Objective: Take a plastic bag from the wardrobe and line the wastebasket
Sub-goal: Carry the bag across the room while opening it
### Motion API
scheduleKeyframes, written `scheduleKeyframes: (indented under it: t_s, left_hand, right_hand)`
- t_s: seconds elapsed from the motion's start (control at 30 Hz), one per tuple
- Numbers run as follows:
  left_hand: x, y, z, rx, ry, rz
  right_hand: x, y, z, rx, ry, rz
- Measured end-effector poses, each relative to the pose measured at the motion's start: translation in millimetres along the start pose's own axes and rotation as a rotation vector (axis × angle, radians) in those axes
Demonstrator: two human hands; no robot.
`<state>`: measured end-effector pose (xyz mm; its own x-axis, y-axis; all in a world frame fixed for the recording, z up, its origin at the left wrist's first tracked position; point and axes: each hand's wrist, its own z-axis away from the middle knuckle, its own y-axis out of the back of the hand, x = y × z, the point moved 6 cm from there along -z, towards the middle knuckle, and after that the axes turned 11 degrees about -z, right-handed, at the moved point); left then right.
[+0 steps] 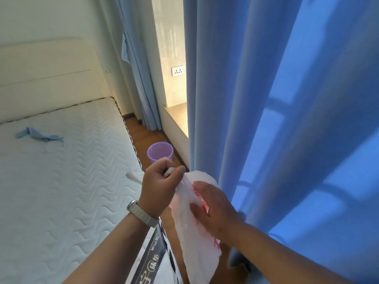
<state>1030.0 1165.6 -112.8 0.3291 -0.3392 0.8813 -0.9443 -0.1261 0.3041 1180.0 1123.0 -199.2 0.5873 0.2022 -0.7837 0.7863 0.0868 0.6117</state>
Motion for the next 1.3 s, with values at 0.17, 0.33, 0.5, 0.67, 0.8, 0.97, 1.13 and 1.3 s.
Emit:
scheduleKeyframes:
  t_s: [0.17,0.33,0.5,0.67,0.8,0.97,1.13,1.3]
  left_hand:
    - [-15.1,20.8,-44.6,0.060,0.034,0.011]
    - [-34.7,41.9,-80.3,0.141,0.088,-0.001]
    - [-62.9,53.9,-116.5,0.230,0.138,-0.023]
    - [-104.5,56.2,-160.9,0.325,0.228,-0.015]
    - [-132.0,45.9,-210.3,0.394,0.278,-0.050]
    - [-153.1,31.4,-276.3,0.436,0.297,-0.059]
    - [-163.8,11.4,-330.8,0.405,0.279,-0.072]
    - [-175.9,-3.0,-377.5,0.368,0.266,-0.082]
  right_hand:
    - [-6.9,-9.9,-55.8,0.029,0.093,-0.050]
    - [-9.1,-32.6,-108.7,-0.036,0.191,-0.082]
    - [-7.9,-50.4,-166.0,-0.092,0.215,-0.194]
    - [9.2,-68.3,-240.2,-0.189,0.217,-0.214]
    - [21.0,-69.3,-300.7,-0.278,0.235,-0.237]
    - [42.4,-60.0,-370.2,-0.306,0.236,-0.278]
    - [61.2,-39.6,-423.6,-0.281,0.231,-0.287]
    - [80.0,-21.5,-466.4,-0.211,0.198,-0.298]
